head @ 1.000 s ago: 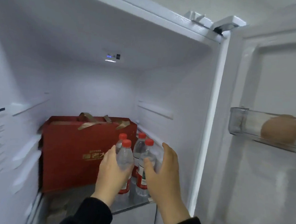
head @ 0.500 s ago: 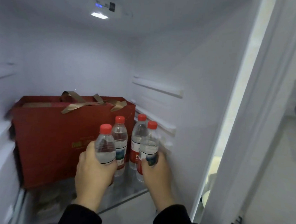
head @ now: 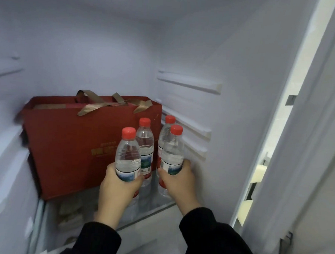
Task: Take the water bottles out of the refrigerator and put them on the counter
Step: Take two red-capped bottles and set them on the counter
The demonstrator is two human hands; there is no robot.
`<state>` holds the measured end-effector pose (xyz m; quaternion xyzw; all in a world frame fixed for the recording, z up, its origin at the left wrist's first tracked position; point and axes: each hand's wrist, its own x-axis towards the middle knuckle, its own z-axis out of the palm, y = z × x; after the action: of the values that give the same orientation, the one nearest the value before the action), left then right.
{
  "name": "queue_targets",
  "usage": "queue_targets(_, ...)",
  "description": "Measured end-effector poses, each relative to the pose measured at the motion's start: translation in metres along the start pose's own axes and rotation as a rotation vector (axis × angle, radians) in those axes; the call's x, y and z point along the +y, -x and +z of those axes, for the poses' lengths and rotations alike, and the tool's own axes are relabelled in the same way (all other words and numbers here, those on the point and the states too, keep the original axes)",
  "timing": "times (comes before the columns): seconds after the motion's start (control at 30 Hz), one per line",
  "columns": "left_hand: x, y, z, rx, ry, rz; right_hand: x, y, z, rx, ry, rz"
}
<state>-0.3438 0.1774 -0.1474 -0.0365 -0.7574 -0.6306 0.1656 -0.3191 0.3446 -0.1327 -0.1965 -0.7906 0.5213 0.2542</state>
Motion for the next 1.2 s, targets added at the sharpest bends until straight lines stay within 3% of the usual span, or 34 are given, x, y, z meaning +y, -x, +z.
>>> queue_targets(0.2,0.007,-0.002,-0.008,0.068,0.055,0.073,-0.019,0.027,-0.021,0.039,0.054,-0.142)
queue_targets(0.4,0.067,0.0,-0.026,0.099,0.187,0.33,-0.08,0.059,-0.078,0.121,0.075,-0.384)
queue_targets(0.63,0.177,0.047,-0.032,-0.152,0.268,0.534,-0.139,0.115,-0.16,0.204,0.103,-0.478)
queue_targets(0.93,0.266,0.18,-0.015,-0.456,0.473,0.472,-0.152,0.228,-0.306,0.215,0.023,-0.487)
queue_targets(1.2,0.336,0.319,0.025,-0.767,0.594,0.491,-0.143,0.352,-0.465,0.535,0.198,-0.47)
